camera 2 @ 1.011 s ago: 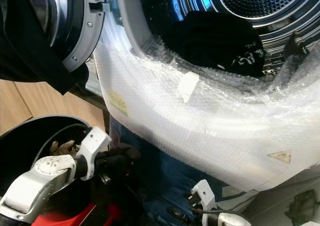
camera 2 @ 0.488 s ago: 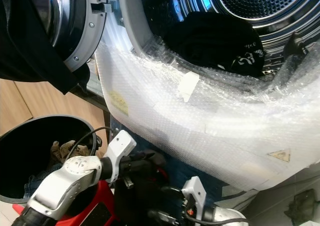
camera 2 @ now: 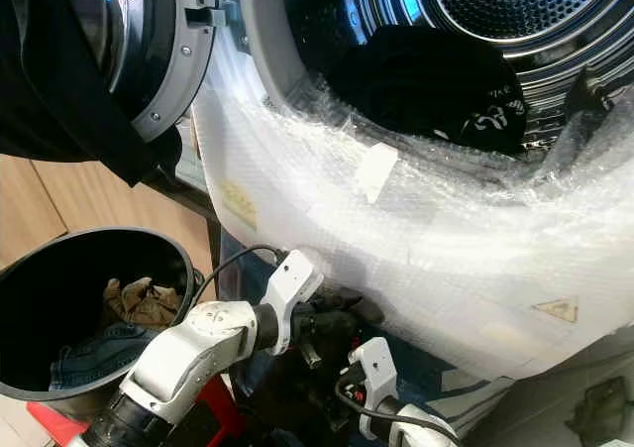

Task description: Clothes washing

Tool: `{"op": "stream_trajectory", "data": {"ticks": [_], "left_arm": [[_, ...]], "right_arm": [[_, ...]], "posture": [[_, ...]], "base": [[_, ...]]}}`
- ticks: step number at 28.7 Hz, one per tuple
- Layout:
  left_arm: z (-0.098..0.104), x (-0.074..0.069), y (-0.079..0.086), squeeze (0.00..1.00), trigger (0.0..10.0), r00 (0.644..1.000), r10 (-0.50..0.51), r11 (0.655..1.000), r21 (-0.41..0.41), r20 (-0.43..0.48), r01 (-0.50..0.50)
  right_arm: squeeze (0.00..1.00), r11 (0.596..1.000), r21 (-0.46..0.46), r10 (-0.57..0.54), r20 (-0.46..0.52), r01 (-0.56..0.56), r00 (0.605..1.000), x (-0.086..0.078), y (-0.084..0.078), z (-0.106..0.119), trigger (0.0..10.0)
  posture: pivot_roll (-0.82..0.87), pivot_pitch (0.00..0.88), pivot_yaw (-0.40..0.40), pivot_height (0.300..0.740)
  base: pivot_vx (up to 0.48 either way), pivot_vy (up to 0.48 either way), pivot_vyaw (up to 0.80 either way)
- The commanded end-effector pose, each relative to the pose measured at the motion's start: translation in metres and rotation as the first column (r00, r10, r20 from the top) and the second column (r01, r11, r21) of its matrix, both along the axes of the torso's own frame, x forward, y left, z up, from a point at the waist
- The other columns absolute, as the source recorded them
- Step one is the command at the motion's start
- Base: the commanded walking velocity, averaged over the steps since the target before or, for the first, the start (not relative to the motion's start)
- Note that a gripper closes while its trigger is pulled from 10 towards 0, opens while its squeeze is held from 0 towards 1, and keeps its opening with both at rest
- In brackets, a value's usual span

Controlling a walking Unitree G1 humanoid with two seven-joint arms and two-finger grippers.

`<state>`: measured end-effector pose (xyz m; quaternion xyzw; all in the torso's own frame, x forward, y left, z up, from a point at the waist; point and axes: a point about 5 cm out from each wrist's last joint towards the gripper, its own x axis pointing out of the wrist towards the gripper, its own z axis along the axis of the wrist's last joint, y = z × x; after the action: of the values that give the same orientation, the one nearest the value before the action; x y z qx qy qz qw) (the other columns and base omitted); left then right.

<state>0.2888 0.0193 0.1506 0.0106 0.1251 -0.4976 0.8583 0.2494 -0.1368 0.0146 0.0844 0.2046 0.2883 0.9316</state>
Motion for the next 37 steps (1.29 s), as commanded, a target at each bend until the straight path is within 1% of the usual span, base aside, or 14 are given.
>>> {"op": "stream_trajectory", "data": {"ticks": [1,2,5,8,11,14,18,23,26,30,31,32,33,37], "left_arm": [[0.012,0.001,-0.006,0.00,0.0,0.999,-0.009,1.000,-0.027,0.048,0.010],[0.014,-0.001,-0.008,0.00,0.0,0.999,-0.022,0.999,-0.036,0.049,0.024],[0.014,-0.008,-0.010,0.00,0.0,0.998,-0.056,0.997,-0.042,0.038,0.058],[0.012,-0.012,-0.013,0.00,0.0,0.996,-0.078,0.996,-0.027,0.032,0.079],[0.016,-0.020,-0.021,0.00,0.0,0.991,-0.129,0.991,-0.022,0.034,0.130],[0.023,-0.031,-0.030,0.00,0.0,0.982,-0.187,0.981,-0.059,0.003,0.187],[0.028,-0.044,-0.033,0.00,0.0,0.971,-0.237,0.969,-0.082,-0.017,0.234],[0.028,-0.050,-0.029,0.00,0.0,0.971,-0.238,0.969,-0.075,-0.034,0.235],[0.028,-0.051,-0.021,0.00,0.0,0.977,-0.206,0.977,-0.070,-0.057,0.202],[0.026,-0.048,-0.012,0.00,0.0,0.986,-0.150,0.988,-0.042,-0.069,0.148],[0.028,-0.046,-0.009,0.00,0.0,0.989,-0.127,0.991,-0.059,-0.073,0.123],[0.028,-0.046,-0.009,0.00,0.0,0.989,-0.127,0.991,-0.059,-0.073,0.123],[0.030,-0.045,-0.007,0.00,0.0,0.990,-0.115,0.992,-0.068,-0.076,0.110],[0.035,-0.042,0.000,0.00,0.0,0.995,-0.082,0.994,-0.073,-0.055,0.078]], "right_arm": [[0.00,0.998,-0.013,-0.067,0.019,0.067,0.998,0.005,-0.008,0.002,10.0],[0.00,0.996,0.005,-0.091,0.013,0.091,0.996,0.005,-0.009,0.002,10.0],[0.00,0.996,0.039,-0.080,-0.002,0.080,0.997,-0.002,-0.005,-0.002,10.0],[0.00,0.995,0.032,-0.095,-0.025,0.096,0.995,-0.003,-0.004,-0.008,10.0],[0.00,0.994,0.057,-0.092,-0.035,0.094,0.995,-0.003,0.001,-0.010,10.0],[0.00,0.995,0.050,-0.089,-0.035,0.090,0.995,-0.002,0.004,-0.011,10.0],[0.00,0.992,0.052,-0.115,-0.020,0.116,0.993,0.000,0.003,-0.011,10.0],[0.00,0.989,0.047,-0.141,-0.013,0.142,0.990,0.001,0.001,-0.011,10.0],[0.00,0.973,0.077,-0.217,-0.008,0.217,0.976,0.006,-0.004,-0.009,10.0],[0.00,0.964,0.142,-0.225,-0.021,0.226,0.974,0.007,-0.002,-0.008,10.0],[0.00,0.956,0.170,-0.239,-0.020,0.239,0.971,0.008,-0.002,-0.006,3.0],[0.00,0.956,0.170,-0.239,-0.020,0.239,0.971,0.008,-0.002,-0.006,3.0],[0.00,0.949,0.192,-0.253,-0.019,0.252,0.967,0.009,-0.003,-0.005,0.0],[0.00,0.943,0.201,-0.264,-0.023,0.263,0.964,0.009,-0.004,-0.005,0.0]], "posture": [[0.15,0.000,-0.104,0.740],[0.15,0.000,-0.102,0.740],[0.14,0.000,-0.097,0.740],[0.15,0.000,-0.098,0.740],[0.15,0.000,-0.100,0.740],[0.16,0.000,-0.099,0.740],[0.16,0.000,-0.090,0.740],[0.16,0.000,-0.085,0.740],[0.16,0.000,-0.086,0.740],[0.17,0.000,-0.086,0.740],[0.16,0.000,-0.084,0.740],[0.16,0.000,-0.084,0.740],[0.16,0.000,-0.084,0.740],[0.16,0.000,-0.079,0.740]], "base": [[0.000,0.000,0.00],[0.000,0.000,0.00],[0.000,0.000,0.00],[0.000,0.000,0.00],[0.000,0.000,0.00],[0.000,0.000,0.00],[0.000,0.000,0.00],[0.000,0.000,0.00],[0.000,0.000,0.00],[0.000,0.000,0.00],[0.000,0.000,0.00],[0.000,0.000,0.00],[0.000,0.000,0.00],[0.000,0.000,0.00]]}}
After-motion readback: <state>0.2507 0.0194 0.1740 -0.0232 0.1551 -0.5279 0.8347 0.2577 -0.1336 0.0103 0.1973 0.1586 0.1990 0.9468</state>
